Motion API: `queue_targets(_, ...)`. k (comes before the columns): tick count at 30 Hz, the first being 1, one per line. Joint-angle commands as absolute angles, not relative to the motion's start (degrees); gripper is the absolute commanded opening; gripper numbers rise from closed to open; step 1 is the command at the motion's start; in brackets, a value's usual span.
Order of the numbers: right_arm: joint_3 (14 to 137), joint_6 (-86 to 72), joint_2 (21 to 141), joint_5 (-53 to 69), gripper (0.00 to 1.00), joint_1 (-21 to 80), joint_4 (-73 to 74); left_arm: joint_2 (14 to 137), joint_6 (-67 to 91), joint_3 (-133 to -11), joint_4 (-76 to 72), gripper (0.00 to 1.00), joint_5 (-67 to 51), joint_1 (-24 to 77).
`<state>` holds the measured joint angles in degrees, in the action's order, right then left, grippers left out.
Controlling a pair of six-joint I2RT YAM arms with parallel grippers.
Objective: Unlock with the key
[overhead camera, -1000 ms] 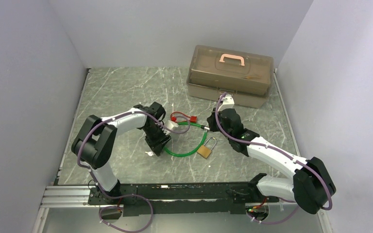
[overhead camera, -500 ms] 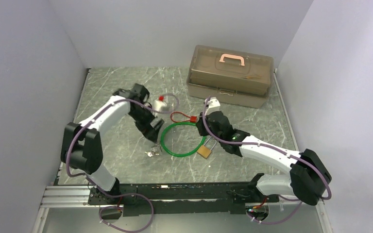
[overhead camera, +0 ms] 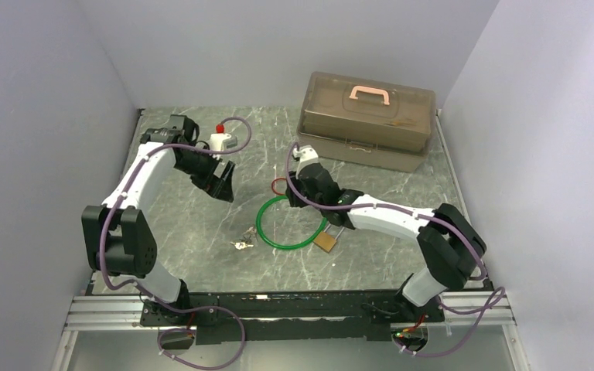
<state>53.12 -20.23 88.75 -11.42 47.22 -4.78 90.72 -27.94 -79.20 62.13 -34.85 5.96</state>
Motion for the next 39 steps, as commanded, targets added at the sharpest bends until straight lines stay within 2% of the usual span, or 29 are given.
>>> queue_targets(1, 57.42, -16.53, 90.37, -7.57, 0.42, 51.95, -5.39, 87.95, -30.91, -76.62, 63.97, 0.99, -38.11, 2.21)
queue_targets(12, 64.91, -10.52, 102.43, -0.30, 0.44, 63.68, -5.61, 84.20, -31.64, -72.71, 64.11, 0.99, -39.67, -13.28)
queue_targets(19, 69.93, -10.23, 109.13, -3.34, 0.43, 64.86, -3.56, 80.06, -32.11, -68.49, 63.21, 0.99, -38.55, -13.71)
queue_targets(26, 71.96, -9.85, 111.15, -8.89, 0.37, 64.91, -0.79, 79.42, -32.17, -66.91, 62.45, 0.99, -38.33, -13.73)
queue_targets(39, 73.17, -10.32, 113.48, -11.60, 0.36, 64.78, 0.59, 78.66, -32.26, -67.77, 62.78, 0.99, -38.64, -13.75)
